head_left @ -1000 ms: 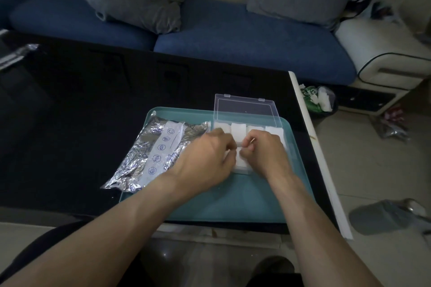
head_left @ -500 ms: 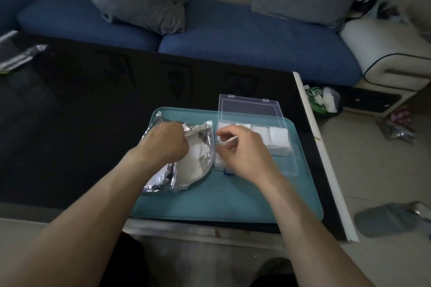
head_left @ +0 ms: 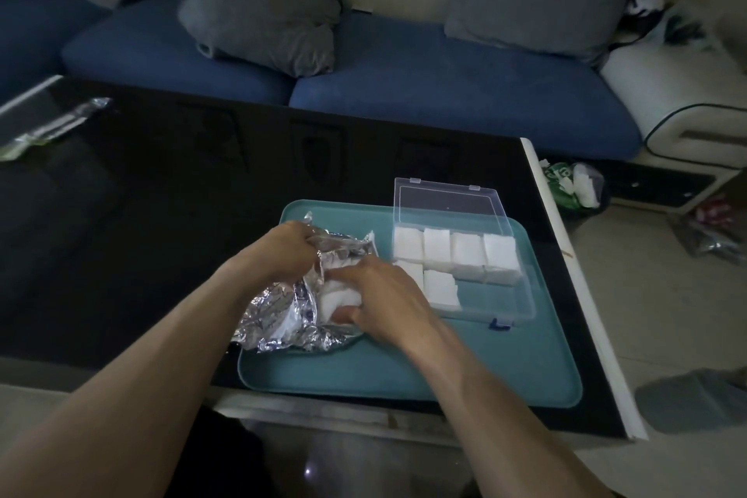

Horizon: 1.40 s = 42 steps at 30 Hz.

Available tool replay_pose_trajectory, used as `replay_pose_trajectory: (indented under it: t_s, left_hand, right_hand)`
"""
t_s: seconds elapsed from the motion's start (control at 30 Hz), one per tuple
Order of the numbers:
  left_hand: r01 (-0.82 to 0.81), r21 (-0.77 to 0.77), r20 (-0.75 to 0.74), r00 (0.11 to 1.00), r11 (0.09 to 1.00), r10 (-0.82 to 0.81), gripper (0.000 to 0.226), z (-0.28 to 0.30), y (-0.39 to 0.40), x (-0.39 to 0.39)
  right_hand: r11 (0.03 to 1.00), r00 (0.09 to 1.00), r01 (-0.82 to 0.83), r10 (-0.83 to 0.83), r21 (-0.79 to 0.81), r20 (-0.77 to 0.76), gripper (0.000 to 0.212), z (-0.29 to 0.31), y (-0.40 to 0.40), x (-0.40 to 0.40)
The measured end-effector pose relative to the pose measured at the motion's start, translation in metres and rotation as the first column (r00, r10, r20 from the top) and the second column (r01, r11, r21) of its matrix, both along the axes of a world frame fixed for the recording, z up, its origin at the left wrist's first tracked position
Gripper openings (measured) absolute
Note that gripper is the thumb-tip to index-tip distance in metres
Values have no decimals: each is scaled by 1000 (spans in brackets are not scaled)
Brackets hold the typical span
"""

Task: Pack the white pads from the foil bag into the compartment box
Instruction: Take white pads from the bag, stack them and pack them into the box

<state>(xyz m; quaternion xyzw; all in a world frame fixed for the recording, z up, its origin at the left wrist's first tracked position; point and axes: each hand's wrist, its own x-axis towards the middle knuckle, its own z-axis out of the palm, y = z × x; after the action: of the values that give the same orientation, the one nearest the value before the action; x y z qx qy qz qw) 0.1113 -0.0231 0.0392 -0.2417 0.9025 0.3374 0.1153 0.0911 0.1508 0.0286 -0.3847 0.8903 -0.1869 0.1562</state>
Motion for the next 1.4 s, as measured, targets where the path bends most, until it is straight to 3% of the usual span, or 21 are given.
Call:
replay_pose_trajectory:
  t_s: [0.1, 0.2, 0.37, 0.57, 0.67, 0.8, 0.93, 1.07, 1.17, 1.27, 1.4]
  left_hand:
    - [-8, 7, -5, 1000, 1000, 8, 22, -3, -6, 0]
    - [-5, -68, -9, 1000, 998, 5, 19, -6, -9, 0]
    - [-15, -225, -38, 999, 974, 7, 27, -5, -8, 1]
    - [-25, -276, -108, 994, 961, -5, 24, 1, 2, 3]
    - [-20, -198, -116, 993, 980, -3, 23, 4, 7, 2]
    - [-10, -156, -97, 995, 988, -6, 22, 2, 15, 0]
    - [7, -112, -54, 998, 994, -13, 15, -4, 18, -4]
    - [30, -117, -35, 999, 993, -35, 13, -7, 17, -4]
    - [32, -106, -30, 999, 994, -35, 13, -7, 18, -4]
    - [14, -111, -26, 1000, 994, -17, 15, -7, 17, -5]
    - [-30, -166, -79, 997, 986, 17, 20, -7, 15, -5]
  right_hand:
    - [996, 1000, -1, -1, -90, -22, 27, 3, -4, 2]
    - [993, 994, 31, -42, -110, -101, 24, -3, -6, -1]
    - [983, 993, 90, -101, -158, -63, 29, 1, 5, -11]
    - [856, 934, 357, -324, -373, 150, 19, 5, 12, -19]
    - [891, 941, 338, -316, -304, 121, 19, 2, 12, -14]
    - [937, 952, 299, -281, -182, 120, 37, -2, 9, -6]
    - [958, 935, 257, -280, -127, -218, 33, -10, 4, 0]
    - [934, 947, 321, -321, -154, 27, 53, -14, 0, 0]
    - [942, 950, 312, -306, -125, 67, 61, -14, -2, -2]
    - [924, 948, 318, -307, -212, 83, 52, -11, -3, -3]
    - [841, 911, 408, -349, -356, 220, 31, -2, 3, -8]
